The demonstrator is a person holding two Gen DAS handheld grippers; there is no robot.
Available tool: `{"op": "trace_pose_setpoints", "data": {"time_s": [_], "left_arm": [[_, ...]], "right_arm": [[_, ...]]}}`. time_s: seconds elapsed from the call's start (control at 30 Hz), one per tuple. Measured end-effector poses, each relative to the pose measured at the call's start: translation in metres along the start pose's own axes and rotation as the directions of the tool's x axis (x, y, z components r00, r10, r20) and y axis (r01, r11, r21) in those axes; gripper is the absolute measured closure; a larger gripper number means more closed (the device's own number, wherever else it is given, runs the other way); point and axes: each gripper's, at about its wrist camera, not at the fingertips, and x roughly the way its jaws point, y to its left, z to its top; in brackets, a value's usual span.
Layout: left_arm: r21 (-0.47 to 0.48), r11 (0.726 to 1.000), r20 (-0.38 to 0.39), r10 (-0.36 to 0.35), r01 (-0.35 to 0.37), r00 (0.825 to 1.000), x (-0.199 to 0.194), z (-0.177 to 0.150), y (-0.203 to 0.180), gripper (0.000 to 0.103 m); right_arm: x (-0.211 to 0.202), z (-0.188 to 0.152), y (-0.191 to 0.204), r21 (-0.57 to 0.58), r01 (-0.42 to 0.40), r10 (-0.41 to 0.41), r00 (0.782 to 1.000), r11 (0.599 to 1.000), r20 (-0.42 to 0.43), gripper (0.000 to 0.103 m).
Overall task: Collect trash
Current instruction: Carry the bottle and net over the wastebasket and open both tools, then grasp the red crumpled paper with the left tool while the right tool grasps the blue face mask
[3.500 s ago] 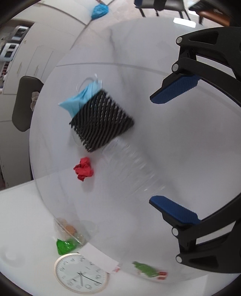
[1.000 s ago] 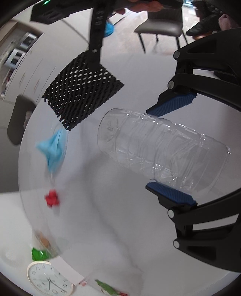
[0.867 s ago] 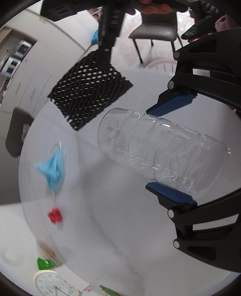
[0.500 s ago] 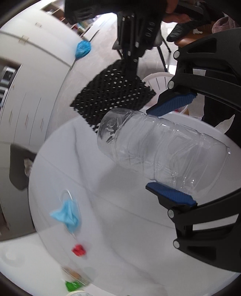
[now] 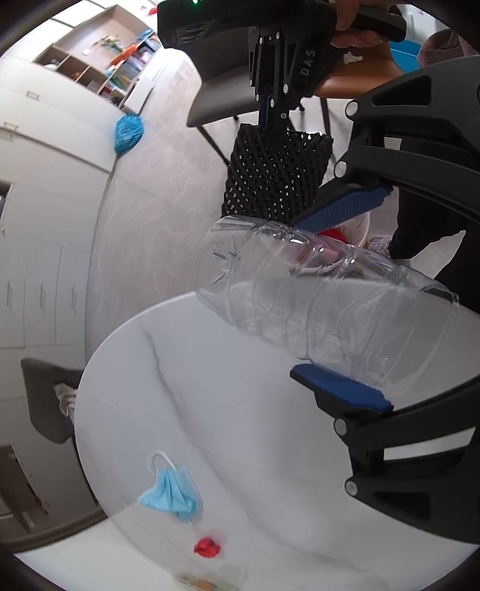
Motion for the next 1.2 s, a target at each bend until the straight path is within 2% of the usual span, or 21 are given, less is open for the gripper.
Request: {"op": "trace_pose_setpoints", "data": {"time_s": [0.03, 0.13, 0.2, 0.37, 0.43, 0.47, 0.5, 0.57, 0.7, 0.9, 0.93, 0.97, 1.0, 1.13, 1.2], "left_arm": [[0.007, 1.0, -0.004, -0.003, 0.003, 1.0, 0.002, 0.0, -0.004, 0.032], [0.04, 0.999, -0.028, -0.023, 0.024, 0.999, 0.01, 0.0, -0.018, 0.032], [0.071, 0.997, -0.04, -0.036, 0.039, 0.999, 0.016, 0.0, -0.03, 0.032], [0.101, 0.992, -0.082, -0.072, 0.08, 0.994, 0.028, 0.0, -0.053, 0.032], [0.113, 0.989, -0.106, -0.083, 0.095, 0.991, 0.035, 0.0, -0.061, 0.032], [0.12, 0.988, -0.114, -0.082, 0.095, 0.99, 0.037, 0.0, -0.064, 0.032], [0.13, 0.987, -0.122, -0.076, 0.092, 0.99, 0.04, 0.0, -0.068, 0.032], [0.159, 0.983, -0.138, -0.066, 0.088, 0.988, 0.048, -0.001, -0.077, 0.032], [0.191, 0.977, -0.173, -0.067, 0.1, 0.983, 0.064, 0.0, -0.099, 0.032], [0.217, 0.957, -0.241, -0.138, 0.192, 0.961, 0.094, -0.004, -0.13, 0.031], [0.221, 0.955, -0.255, -0.138, 0.197, 0.957, 0.097, -0.003, -0.134, 0.028], [0.225, 0.956, -0.257, -0.131, 0.191, 0.958, 0.099, -0.004, -0.135, 0.019], [0.227, 0.958, -0.245, -0.115, 0.172, 0.963, 0.098, -0.003, -0.138, 0.016], [0.187, 0.972, -0.192, -0.109, 0.145, 0.975, 0.084, 0.006, -0.142, 0.008], [0.147, 0.979, -0.171, -0.114, 0.14, 0.979, 0.076, 0.011, -0.136, 0.008]], "right_arm": [[-0.002, -0.003, -0.004, 0.007, 0.004, -0.004, 1.0, 1.0, 0.006, 0.089], [-0.002, -0.017, -0.02, -0.003, 0.099, -0.099, 0.995, 0.995, 0.015, 0.089], [0.01, -0.025, -0.035, 0.018, 0.116, -0.116, 0.993, 0.993, 0.0, 0.089], [0.089, -0.047, -0.084, 0.063, 0.173, -0.165, 0.979, 0.983, -0.12, 0.087], [0.116, -0.053, -0.097, 0.07, 0.182, -0.169, 0.973, 0.981, -0.158, 0.061], [0.128, -0.058, -0.106, 0.082, 0.195, -0.178, 0.968, 0.977, -0.175, 0.038], [0.133, -0.06, -0.111, 0.089, 0.211, -0.193, 0.964, 0.973, -0.181, 0.032], [0.136, -0.063, -0.118, 0.096, 0.23, -0.209, 0.96, 0.969, -0.188, 0.029], [0.104, -0.066, -0.127, 0.112, 0.268, -0.252, 0.957, 0.957, -0.144, 0.012], [0.033, -0.078, -0.147, 0.151, 0.297, -0.292, 0.955, 0.943, -0.056, 0.007], [0.024, -0.08, -0.15, 0.162, 0.292, -0.289, 0.956, 0.943, -0.045, 0.007], [0.014, -0.079, -0.152, 0.172, 0.285, -0.283, 0.958, 0.943, -0.035, 0.007], [0.007, -0.08, -0.154, 0.177, 0.28, -0.279, 0.96, 0.944, -0.028, 0.007], [-0.013, -0.075, -0.157, 0.179, 0.264, -0.267, 0.964, 0.948, -0.005, 0.006], [-0.019, -0.07, -0.154, 0.169, 0.265, -0.27, 0.963, 0.949, 0.007, 0.003]]}}
